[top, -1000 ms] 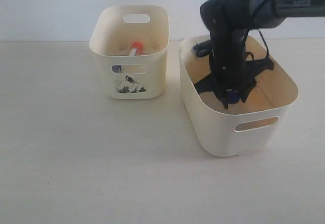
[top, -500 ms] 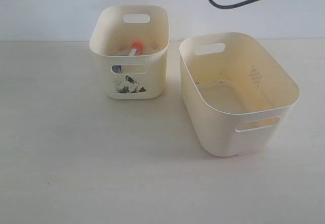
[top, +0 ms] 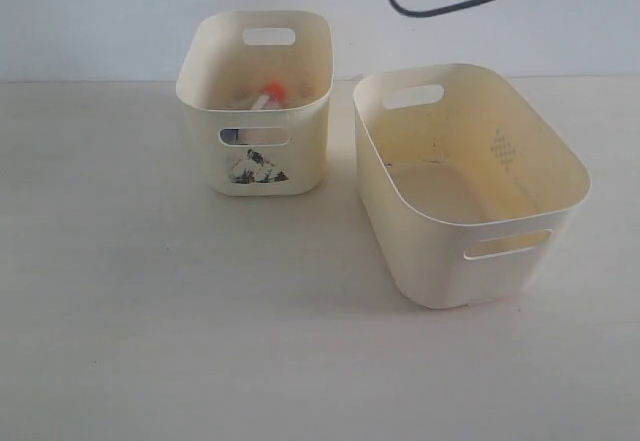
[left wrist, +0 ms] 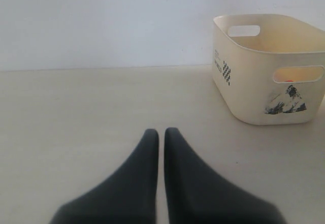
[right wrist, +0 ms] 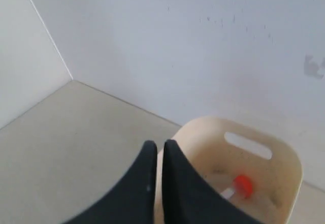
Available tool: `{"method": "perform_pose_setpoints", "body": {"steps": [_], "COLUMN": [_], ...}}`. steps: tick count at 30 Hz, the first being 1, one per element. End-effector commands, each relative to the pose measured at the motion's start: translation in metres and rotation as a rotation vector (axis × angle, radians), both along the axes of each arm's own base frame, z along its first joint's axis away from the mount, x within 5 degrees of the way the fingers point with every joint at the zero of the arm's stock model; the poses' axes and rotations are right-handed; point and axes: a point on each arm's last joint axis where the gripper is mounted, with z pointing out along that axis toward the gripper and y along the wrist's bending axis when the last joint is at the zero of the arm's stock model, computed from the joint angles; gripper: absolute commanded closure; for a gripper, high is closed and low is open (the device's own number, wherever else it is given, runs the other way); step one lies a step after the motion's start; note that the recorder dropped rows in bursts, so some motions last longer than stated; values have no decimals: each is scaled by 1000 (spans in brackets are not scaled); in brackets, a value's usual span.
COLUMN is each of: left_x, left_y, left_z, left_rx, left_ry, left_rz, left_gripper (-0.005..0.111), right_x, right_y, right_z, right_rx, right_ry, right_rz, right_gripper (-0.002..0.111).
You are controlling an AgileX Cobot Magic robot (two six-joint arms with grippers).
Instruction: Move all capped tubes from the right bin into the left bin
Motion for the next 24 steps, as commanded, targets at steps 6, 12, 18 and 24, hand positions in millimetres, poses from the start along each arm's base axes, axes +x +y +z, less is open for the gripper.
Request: {"method": "perform_pose_setpoints", "body": {"steps": [6, 12, 18, 24], "left_x": [0, 0, 0, 0], "left_y": [0, 0, 0, 0], "left_z": [2, 2, 2, 2], "left_rx": [-7, -7, -7, -7], "left_ry": [-12, -12, -12, -12], "left_rz": [2, 2, 2, 2], "left_gripper": [102, 102, 102, 102], "right_x": [-59, -97, -135, -178], "right_y": [-11, -24, -43, -63], "right_z": [65, 81, 95, 112], "right_rx": [-78, -177, -293, -374], "right_ry": [-109, -11, 78, 109], "right_rz": [162, 215, 206, 204], "right_gripper": [105, 109, 109, 109]}}
